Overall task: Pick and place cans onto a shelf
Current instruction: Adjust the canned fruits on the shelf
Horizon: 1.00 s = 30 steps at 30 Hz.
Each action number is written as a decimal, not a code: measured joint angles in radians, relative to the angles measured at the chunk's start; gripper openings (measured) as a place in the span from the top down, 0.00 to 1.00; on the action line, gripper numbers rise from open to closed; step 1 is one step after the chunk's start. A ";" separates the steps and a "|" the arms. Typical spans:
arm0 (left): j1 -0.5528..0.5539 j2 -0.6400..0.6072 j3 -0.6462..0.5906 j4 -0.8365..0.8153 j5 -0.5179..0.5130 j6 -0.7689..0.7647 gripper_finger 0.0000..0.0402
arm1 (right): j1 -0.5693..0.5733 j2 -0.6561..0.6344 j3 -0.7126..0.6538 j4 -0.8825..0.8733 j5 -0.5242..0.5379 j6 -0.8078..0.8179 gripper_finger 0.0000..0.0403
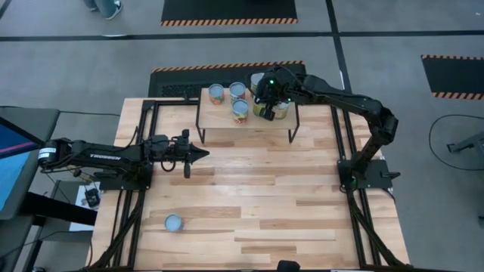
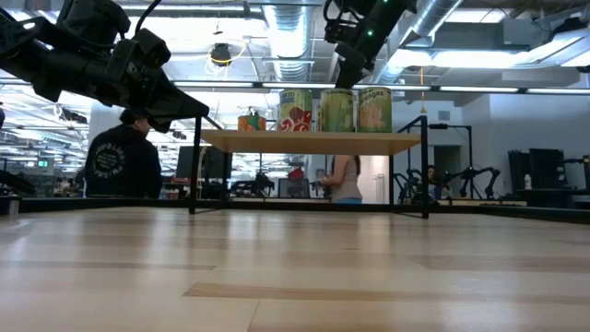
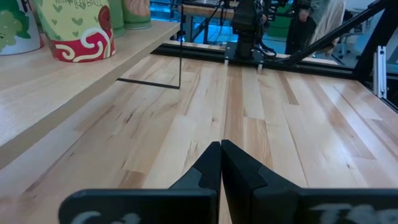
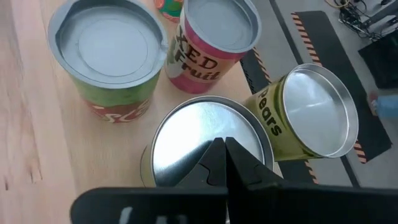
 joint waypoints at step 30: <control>0.000 0.000 0.000 0.000 0.000 0.000 1.00 | 0.042 -0.026 0.071 -0.104 -0.029 0.000 0.99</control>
